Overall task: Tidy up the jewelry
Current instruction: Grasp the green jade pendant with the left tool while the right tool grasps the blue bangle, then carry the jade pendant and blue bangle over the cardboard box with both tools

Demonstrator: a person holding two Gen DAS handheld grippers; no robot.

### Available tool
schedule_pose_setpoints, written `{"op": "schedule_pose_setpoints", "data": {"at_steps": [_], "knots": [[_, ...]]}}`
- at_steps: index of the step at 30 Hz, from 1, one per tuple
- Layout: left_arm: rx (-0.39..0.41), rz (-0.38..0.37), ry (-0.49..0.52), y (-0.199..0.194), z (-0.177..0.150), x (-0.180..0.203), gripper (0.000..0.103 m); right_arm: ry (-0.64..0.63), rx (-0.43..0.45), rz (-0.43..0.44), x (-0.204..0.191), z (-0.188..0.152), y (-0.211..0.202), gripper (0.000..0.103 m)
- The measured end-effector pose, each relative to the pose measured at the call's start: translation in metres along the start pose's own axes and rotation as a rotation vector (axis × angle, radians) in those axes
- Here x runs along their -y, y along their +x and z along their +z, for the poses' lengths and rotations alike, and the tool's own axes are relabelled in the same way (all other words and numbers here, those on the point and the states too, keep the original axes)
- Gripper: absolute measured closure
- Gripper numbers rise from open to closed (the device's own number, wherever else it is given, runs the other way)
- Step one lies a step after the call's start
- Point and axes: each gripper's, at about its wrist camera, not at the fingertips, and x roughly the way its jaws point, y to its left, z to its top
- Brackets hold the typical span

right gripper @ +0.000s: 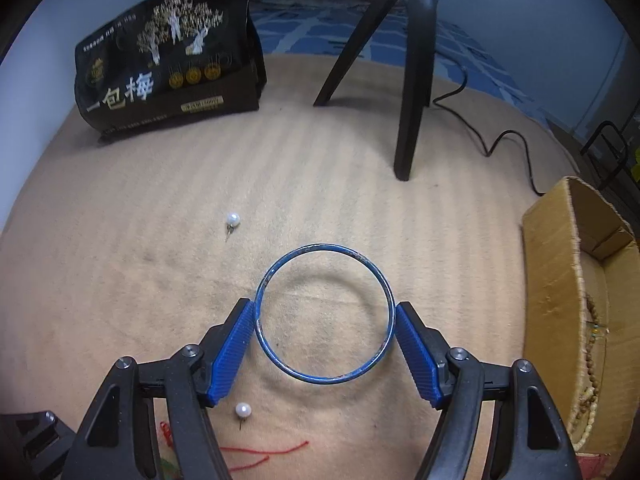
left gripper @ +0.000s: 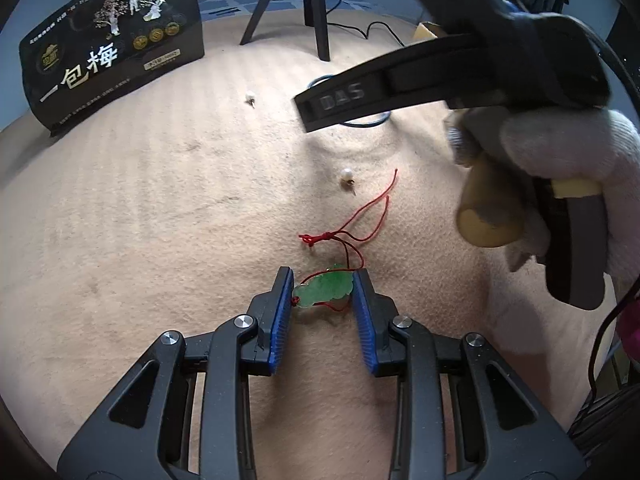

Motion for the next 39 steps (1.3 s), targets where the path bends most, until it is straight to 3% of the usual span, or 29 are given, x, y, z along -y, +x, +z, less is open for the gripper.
{"op": "schedule_pose_setpoints", "data": {"at_steps": [18,39], "knots": [[0.1,-0.034,-0.042,-0.055,0.004,0.006,0.073,0.088,0.127,0.022,0.043,-0.017,-0.086,0.03],[0.251,-0.129,-0.107,-0.105,0.06,0.02,0.073,0.244,0.206,-0.081,0.147,-0.068,-0.159,0.03]]}}
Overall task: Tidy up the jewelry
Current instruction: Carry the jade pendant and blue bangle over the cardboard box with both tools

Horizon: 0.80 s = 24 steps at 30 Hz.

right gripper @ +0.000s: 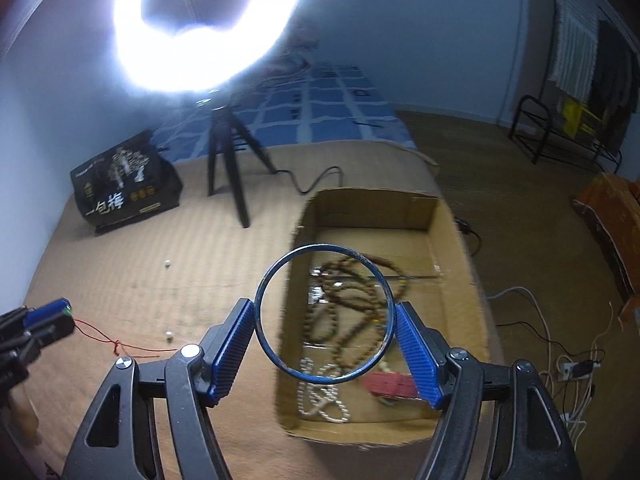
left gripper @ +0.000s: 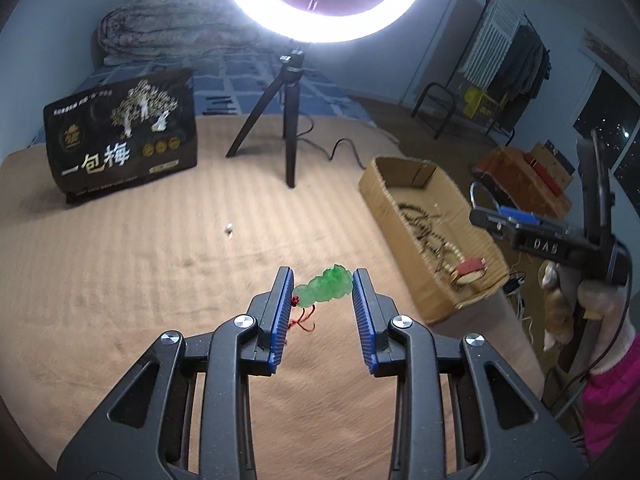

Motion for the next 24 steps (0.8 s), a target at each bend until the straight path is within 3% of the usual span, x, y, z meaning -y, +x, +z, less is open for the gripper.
{"op": "schedule_pose_setpoints", "data": {"at_steps": [14,24], "knots": [[0.066,-0.115,0.077,0.006,0.047,0.08,0.073,0.12,0.034,-0.006,0.053,0.001,-0.011,0.03],[0.06,-0.187,0.125,0.029,0.064,0.131,0.073,0.16,0.036,0.0,0.071,0.007,-0.001,0.03]]}}
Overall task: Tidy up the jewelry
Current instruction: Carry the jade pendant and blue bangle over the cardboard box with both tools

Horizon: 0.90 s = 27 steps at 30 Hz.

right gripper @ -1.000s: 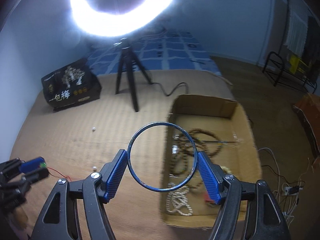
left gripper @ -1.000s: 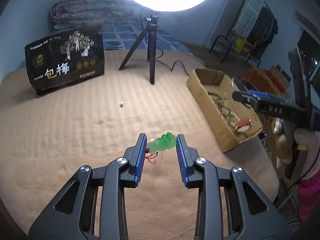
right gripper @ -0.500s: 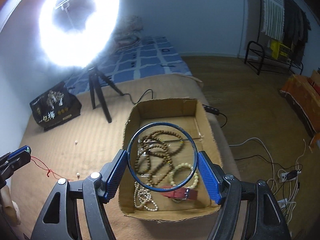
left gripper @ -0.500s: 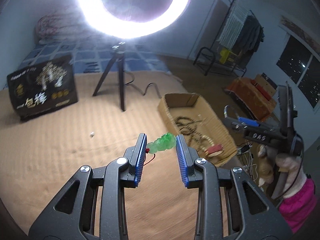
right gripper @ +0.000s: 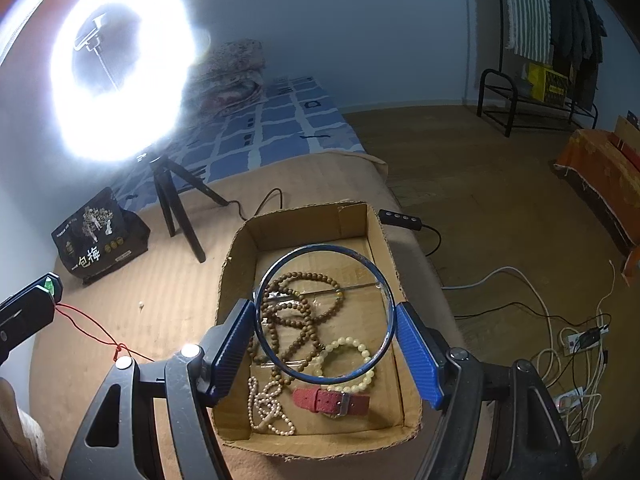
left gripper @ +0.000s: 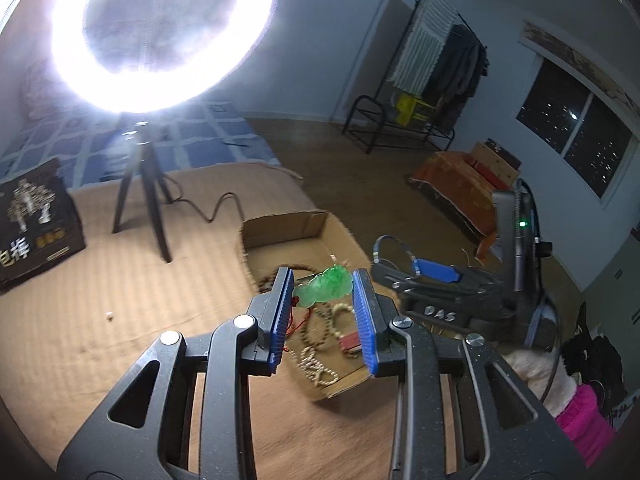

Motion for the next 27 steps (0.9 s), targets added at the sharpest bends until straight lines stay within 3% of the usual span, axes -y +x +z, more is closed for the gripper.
{"op": "schedule_pose_setpoints", "data": {"at_steps": [10,27], "knots": [[-0.022,-0.042,0.01,0.03,0.003,0.023,0.073,0.044,-0.017,0.0,0.021,0.004,0.016,0.03],[-0.129,-0.024,0.012,0.084,-0.032,0.016,0.073,0.05,-0.061,-0.007,0.031,0.004,0.05,0.03]]}}
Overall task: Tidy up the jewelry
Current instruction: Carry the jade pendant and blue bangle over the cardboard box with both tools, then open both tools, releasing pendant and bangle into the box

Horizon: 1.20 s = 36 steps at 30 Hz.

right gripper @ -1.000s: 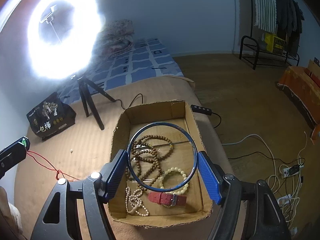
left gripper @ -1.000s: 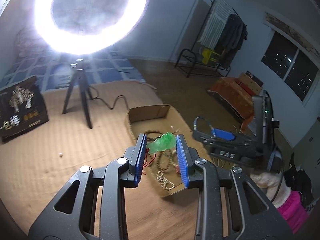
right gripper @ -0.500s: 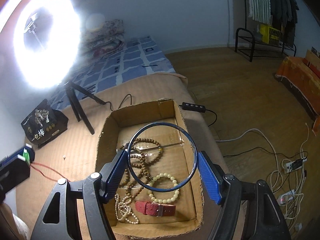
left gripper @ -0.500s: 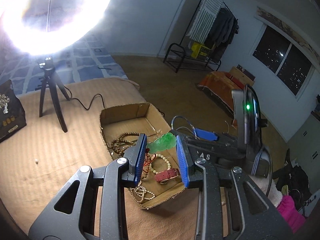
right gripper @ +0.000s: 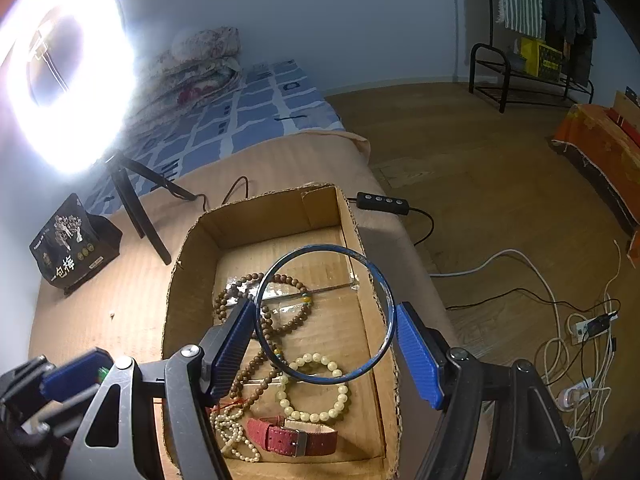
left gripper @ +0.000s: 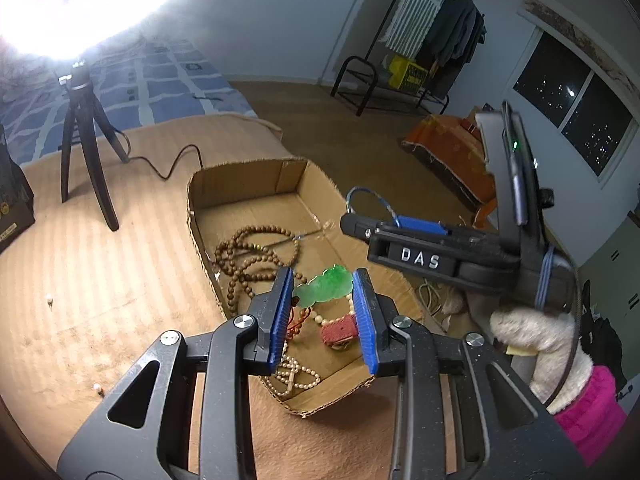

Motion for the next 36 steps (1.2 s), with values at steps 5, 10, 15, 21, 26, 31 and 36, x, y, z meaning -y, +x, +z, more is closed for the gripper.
{"op": "schedule_pose_setpoints", "data": {"at_steps": [5,10,15,21,26,31,36], "knots": [[-0.021,0.004,0.003,0.006,-0.007,-0.001,0.073,-0.015,-0.012,-0.001,-0.005,-0.001,0.005,0.03],[-0.031,0.015,0.011,0.008,-0.01,-0.001,0.073,-0.018,-0.015,-0.003,-0.006,-0.001,0.007,0.03],[-0.039,0.035,0.02,0.009,-0.011,0.0,0.073,-0.014,-0.021,-0.005,-0.006,-0.001,0.008,0.028],[-0.042,0.046,0.019,0.009,-0.013,-0.001,0.057,-0.01,-0.009,-0.004,-0.008,-0.001,0.005,0.02],[-0.04,0.054,0.024,0.006,-0.014,-0.004,0.057,-0.007,-0.003,-0.004,-0.01,-0.001,0.003,0.02],[-0.038,0.062,0.02,0.0,-0.016,-0.009,0.057,-0.009,0.005,-0.002,-0.015,-0.002,-0.001,0.02],[-0.031,0.077,0.019,-0.01,-0.017,-0.017,0.057,-0.017,0.013,0.002,-0.023,-0.003,-0.006,0.02]]}}
